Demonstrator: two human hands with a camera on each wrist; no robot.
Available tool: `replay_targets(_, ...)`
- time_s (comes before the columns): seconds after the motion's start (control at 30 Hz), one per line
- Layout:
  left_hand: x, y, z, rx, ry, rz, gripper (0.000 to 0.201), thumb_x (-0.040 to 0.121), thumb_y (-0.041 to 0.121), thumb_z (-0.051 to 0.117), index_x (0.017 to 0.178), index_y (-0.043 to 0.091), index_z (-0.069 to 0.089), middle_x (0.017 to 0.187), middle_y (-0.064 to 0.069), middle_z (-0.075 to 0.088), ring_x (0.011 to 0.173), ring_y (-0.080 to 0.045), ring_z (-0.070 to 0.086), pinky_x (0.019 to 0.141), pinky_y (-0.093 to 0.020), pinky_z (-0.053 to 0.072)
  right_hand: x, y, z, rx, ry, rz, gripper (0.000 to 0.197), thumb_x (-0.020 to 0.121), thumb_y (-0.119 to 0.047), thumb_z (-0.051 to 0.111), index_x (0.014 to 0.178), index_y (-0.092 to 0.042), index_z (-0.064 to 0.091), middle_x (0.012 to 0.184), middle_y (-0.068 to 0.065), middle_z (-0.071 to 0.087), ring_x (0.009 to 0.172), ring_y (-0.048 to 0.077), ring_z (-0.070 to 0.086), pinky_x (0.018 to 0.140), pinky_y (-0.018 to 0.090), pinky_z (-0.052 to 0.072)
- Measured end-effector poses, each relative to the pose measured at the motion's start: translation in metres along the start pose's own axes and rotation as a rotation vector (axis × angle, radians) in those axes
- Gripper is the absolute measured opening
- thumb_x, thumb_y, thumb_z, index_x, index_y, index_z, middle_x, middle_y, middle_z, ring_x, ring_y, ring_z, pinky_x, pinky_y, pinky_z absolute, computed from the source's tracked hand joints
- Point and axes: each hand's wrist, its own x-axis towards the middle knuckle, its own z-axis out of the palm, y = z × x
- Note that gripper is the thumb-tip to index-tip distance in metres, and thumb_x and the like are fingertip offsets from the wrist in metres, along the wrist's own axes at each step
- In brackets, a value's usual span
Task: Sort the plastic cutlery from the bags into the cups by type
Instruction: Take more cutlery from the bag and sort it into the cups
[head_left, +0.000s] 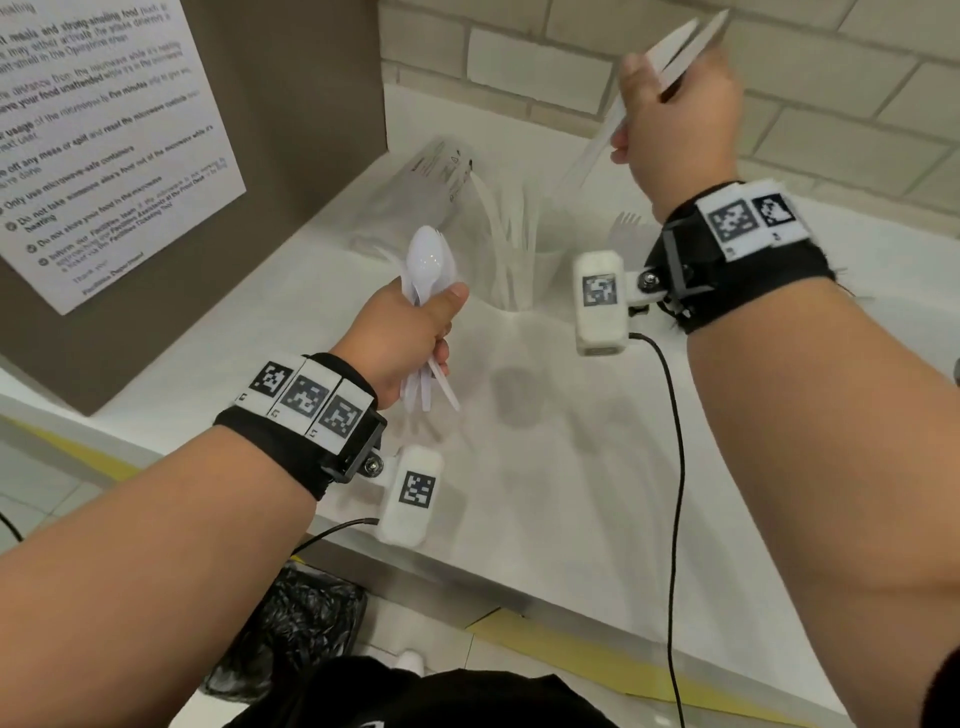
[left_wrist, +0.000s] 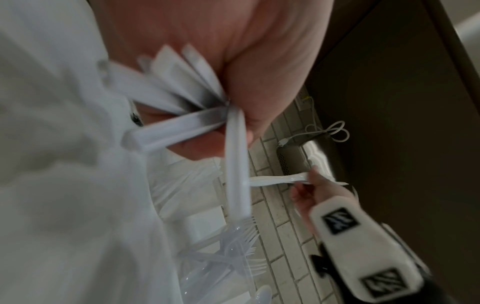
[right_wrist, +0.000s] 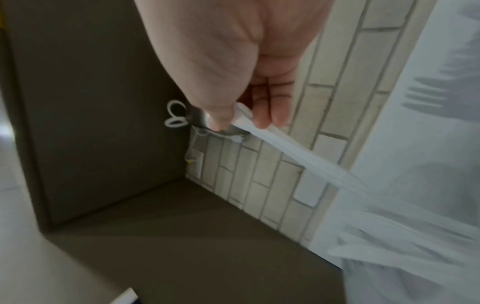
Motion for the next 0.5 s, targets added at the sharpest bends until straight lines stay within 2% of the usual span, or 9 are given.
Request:
replay_targets(0.1, -0.002, 0.0, 0.001, -0.022, -0.01, -0.003, 0.022, 0.094, 0.026, 0.06, 0.08, 0.013, 0.048, 0.061, -0.001, 0.044, 0.044, -0.014, 0.043, 0.048, -0.027, 0.045, 0.006, 0.015, 0.027, -0.102, -0.098, 0.018, 0.031, 0.089, -0.042, 0.052, 0.102, -0.014, 0.054, 0.093, 0.007, 0.067, 0.085, 0.028, 0.068, 0.077, 0.045, 0.057)
replay_targets(0.17, -0.004, -0.001, 0.002, -0.037, -0.033, -0.004, 0.023, 0.094, 0.025, 0.06, 0.078, 0.012, 0.049, 0.061, -0.002, 0.045, 0.045, -0.014, 0.043, 0.049, -0.028, 0.044, 0.009, 0.024, 0.04, -0.133, -0.154, 0.036, 0.031, 0.089, -0.04, 0.053, 0.103, -0.013, 0.055, 0.095, 0.006, 0.066, 0.09, 0.031, 0.068, 0.081, 0.047, 0.056)
replay_targets(0.27, -0.007, -0.002, 0.002, -0.059, -0.095, 0.007, 0.026, 0.094, 0.026, 0.059, 0.073, 0.012, 0.052, 0.063, -0.002, 0.05, 0.045, -0.015, 0.044, 0.05, -0.029, 0.045, 0.015, 0.031, 0.053, -0.262, -0.272, 0.097, 0.046, 0.088, -0.046, 0.053, 0.111, -0.006, 0.054, 0.102, 0.015, 0.068, 0.093, 0.033, 0.067, 0.083, 0.046, 0.056)
replay_targets(0.37, -0.008, -0.002, 0.002, -0.055, -0.146, 0.018, 0.029, 0.094, 0.029, 0.059, 0.073, 0.01, 0.055, 0.063, -0.001, 0.053, 0.048, -0.016, 0.049, 0.057, -0.033, 0.05, 0.019, 0.033, 0.055, -0.335, -0.397, 0.208, 0.047, 0.09, -0.045, 0.059, 0.115, -0.006, 0.053, 0.09, 0.013, 0.068, 0.07, 0.023, 0.066, 0.07, 0.032, 0.057)
replay_targets(0.43, -0.008, -0.002, 0.003, -0.056, -0.173, 0.021, 0.026, 0.093, 0.032, 0.06, 0.08, 0.009, 0.058, 0.066, -0.002, 0.056, 0.053, -0.02, 0.054, 0.067, -0.039, 0.051, 0.02, 0.031, 0.049, -0.325, -0.388, 0.209, 0.042, 0.09, -0.034, 0.062, 0.117, -0.002, 0.058, 0.093, 0.014, 0.069, 0.061, 0.016, 0.062, 0.059, 0.024, 0.054)
replay_targets(0.5, -0.008, -0.002, 0.005, -0.083, -0.195, 0.021, 0.023, 0.095, 0.032, 0.057, 0.09, 0.01, 0.06, 0.068, -0.001, 0.058, 0.058, -0.023, 0.056, 0.072, -0.043, 0.05, 0.012, 0.024, 0.042, -0.29, -0.348, 0.162, 0.035, 0.09, -0.026, 0.061, 0.115, -0.001, 0.061, 0.09, 0.011, 0.067, 0.06, 0.014, 0.062, 0.054, 0.022, 0.052)
